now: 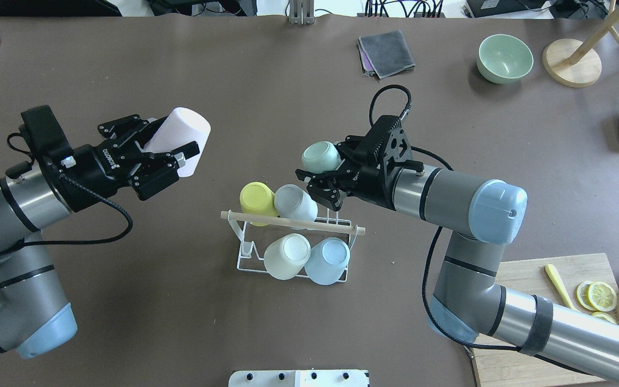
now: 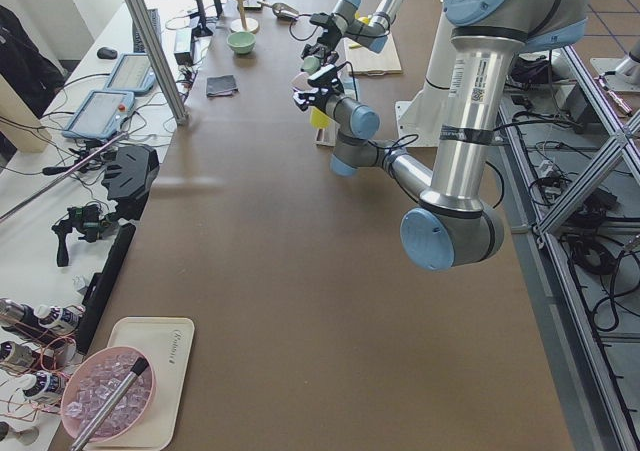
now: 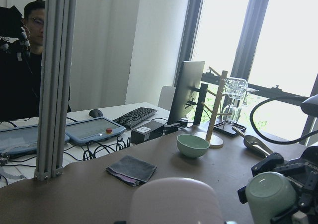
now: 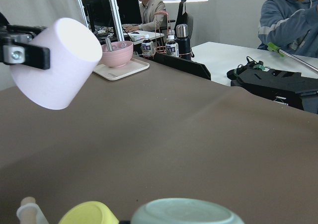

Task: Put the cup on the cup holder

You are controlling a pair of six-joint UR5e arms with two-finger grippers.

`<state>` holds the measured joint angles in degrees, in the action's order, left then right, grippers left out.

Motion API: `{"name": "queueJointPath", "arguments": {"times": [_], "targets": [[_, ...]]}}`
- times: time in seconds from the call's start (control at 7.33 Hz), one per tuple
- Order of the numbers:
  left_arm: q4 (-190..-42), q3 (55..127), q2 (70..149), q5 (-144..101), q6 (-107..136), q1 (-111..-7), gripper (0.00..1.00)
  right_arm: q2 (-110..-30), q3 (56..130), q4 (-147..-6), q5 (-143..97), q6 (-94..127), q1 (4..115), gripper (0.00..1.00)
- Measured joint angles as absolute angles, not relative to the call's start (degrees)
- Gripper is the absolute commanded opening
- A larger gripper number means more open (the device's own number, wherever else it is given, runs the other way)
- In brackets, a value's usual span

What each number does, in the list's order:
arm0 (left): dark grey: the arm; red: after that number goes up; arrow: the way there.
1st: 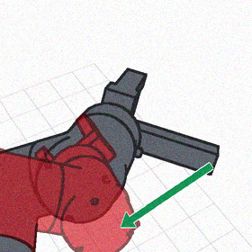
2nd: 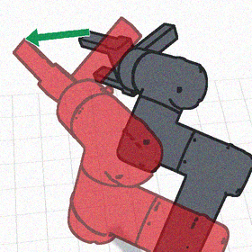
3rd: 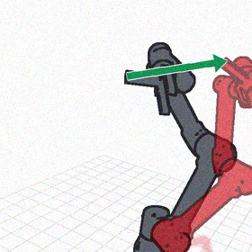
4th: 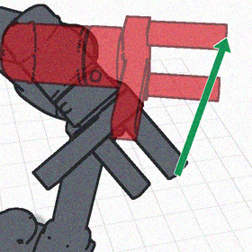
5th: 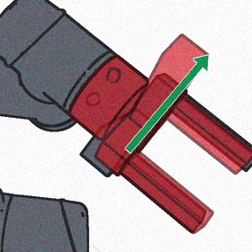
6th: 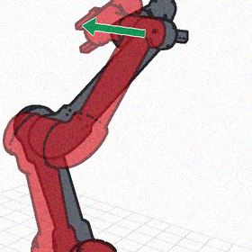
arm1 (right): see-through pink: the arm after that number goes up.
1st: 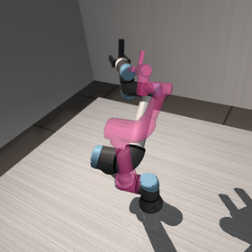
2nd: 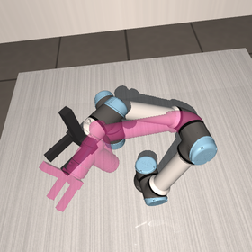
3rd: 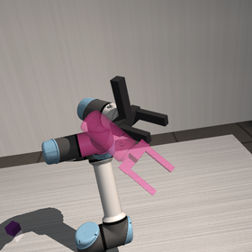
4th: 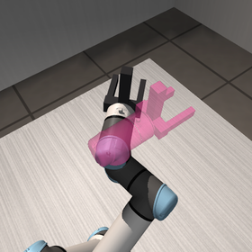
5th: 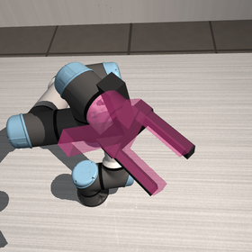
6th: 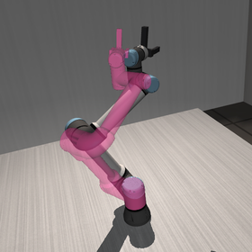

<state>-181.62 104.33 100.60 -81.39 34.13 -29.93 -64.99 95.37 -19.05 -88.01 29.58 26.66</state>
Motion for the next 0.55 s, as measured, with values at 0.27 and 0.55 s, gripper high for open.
{"name": "queueJointPath", "arguments": {"times": [0.27, 0.55], "targets": [[-182.3, 106.4, 100.7, -77.6, 32.8, -25.1, 0.00, -65.8, 95.3, -17.9, -86.3, 29.4, 24.7, 0.00], [-184.7, 106.6, 101.1, -70.9, 27.2, -19.2, 0.00, -67.2, 95.3, -16.0, -85.6, 28.9, 23.7, 0.00]]}}
